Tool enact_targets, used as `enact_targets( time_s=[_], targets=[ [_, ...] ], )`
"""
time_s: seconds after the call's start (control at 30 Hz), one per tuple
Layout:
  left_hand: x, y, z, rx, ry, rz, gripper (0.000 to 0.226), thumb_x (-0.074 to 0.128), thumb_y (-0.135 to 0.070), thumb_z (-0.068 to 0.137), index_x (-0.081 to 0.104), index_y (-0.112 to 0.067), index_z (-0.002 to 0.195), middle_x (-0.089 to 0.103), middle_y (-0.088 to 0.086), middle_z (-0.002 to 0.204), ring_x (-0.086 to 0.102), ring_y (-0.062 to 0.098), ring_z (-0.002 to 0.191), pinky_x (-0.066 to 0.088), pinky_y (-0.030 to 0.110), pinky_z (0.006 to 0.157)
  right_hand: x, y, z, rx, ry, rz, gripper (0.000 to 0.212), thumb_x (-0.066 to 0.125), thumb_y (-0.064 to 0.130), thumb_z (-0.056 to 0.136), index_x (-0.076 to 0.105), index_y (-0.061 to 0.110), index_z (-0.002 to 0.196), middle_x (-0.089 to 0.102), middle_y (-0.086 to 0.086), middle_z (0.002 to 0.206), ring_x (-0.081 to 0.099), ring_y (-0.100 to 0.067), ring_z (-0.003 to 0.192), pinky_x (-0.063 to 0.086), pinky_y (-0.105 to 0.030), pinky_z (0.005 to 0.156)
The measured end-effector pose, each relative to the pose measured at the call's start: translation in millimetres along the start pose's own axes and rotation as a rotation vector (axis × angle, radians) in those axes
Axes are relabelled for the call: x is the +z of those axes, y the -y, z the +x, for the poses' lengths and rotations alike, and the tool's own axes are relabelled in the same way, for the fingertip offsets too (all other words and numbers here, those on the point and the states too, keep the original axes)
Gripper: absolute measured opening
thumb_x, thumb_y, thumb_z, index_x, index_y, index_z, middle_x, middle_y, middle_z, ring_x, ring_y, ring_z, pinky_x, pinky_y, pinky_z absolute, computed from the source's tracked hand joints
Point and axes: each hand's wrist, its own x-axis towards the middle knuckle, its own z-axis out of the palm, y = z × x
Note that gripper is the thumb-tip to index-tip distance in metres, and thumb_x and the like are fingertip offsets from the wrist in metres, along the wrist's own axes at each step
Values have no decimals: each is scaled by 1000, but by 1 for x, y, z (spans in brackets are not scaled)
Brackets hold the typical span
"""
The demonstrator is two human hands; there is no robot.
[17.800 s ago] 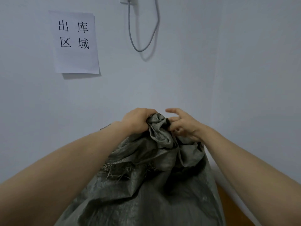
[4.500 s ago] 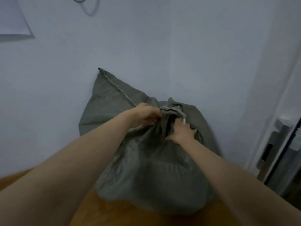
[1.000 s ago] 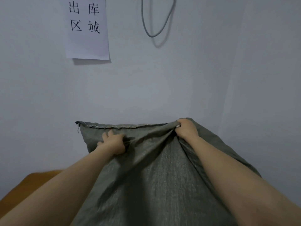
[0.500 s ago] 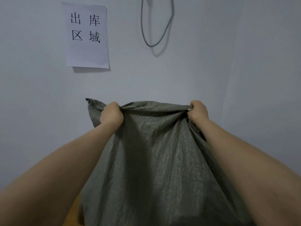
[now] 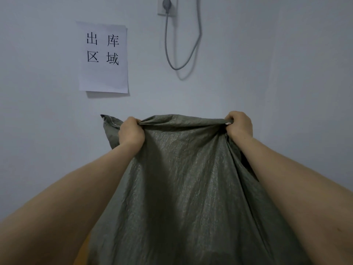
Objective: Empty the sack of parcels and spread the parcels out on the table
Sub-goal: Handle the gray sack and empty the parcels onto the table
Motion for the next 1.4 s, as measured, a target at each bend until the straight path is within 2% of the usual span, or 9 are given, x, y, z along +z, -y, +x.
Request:
enact_targets(
  time_s=[0.1, 0.3, 0.4, 0.57, 0.73, 0.87, 1.03, 1.23, 1.4],
  targets=[
    [-6, -4, 9, -18, -39, -69, 32, 36, -3, 96, 63, -3, 113, 61, 17, 120, 54, 36, 111, 42, 39, 89, -2, 8, 4, -23, -51, 55, 26, 44, -8, 82, 66, 3, 89, 65, -14, 101, 57, -28, 95, 36, -28, 71],
    [-6, 2, 8, -62, -27, -110, 32, 37, -3, 96, 63, -4, 116, 62, 14, 121, 54, 34, 112, 43, 38, 90, -3, 13, 4, -20, -16, 33, 32, 44, -11, 80, 70, 5, 89, 67, -13, 102, 58, -28, 95, 34, -25, 71],
    [-13, -5, 19, -69, -66, -169, 32, 37, -4, 97, 60, -4, 119, 61, 13, 124, 53, 31, 115, 42, 37, 93, -6, 21, 10, -23, -73, 75, 32, 44, -9, 80, 70, 7, 88, 67, -12, 100, 59, -26, 94, 37, -27, 71],
    [-12, -2, 13, -69, -32, -164, 31, 38, -5, 97, 61, -4, 118, 62, 13, 122, 54, 31, 112, 43, 37, 91, -7, 18, 13, -26, -42, 16, 37, 45, -12, 77, 73, 9, 89, 68, -13, 101, 60, -29, 96, 38, -25, 72],
    [-24, -16, 24, -51, -120, -244, 29, 38, -6, 98, 58, -5, 121, 60, 13, 124, 53, 30, 115, 40, 32, 92, -12, 29, 23, -73, -121, 56, 34, 46, -10, 77, 72, 9, 86, 68, -10, 94, 59, -25, 90, 35, -25, 68],
    [-20, -7, 12, -50, -105, -231, 28, 40, -6, 98, 59, -6, 119, 61, 12, 121, 54, 30, 112, 40, 32, 91, -12, 25, 22, -79, -62, -10, 34, 48, -9, 75, 74, 11, 86, 68, -13, 98, 60, -31, 94, 41, -28, 70],
    [-35, -23, 22, -37, -160, -250, 29, 39, -8, 99, 59, -7, 119, 62, 10, 122, 55, 28, 113, 39, 29, 90, -18, 36, 26, -82, -145, 47, 36, 46, -11, 75, 73, 10, 87, 68, -12, 97, 60, -29, 93, 38, -26, 69],
    [-27, -8, 8, -57, -119, -276, 29, 41, -7, 98, 59, -8, 119, 62, 10, 121, 55, 27, 111, 41, 30, 90, -12, 27, 19, -33, -59, 53, 38, 47, -12, 74, 74, 12, 88, 68, -11, 100, 61, -28, 95, 36, -24, 70],
    [-19, -15, -17, -92, -26, -407, 30, 44, -9, 94, 57, -10, 120, 62, 7, 118, 56, 24, 107, 45, 32, 91, -7, 28, 7, 179, 15, 249, 39, 41, -12, 77, 71, 13, 83, 67, -10, 95, 60, -27, 91, 47, -29, 77]
  ],
)
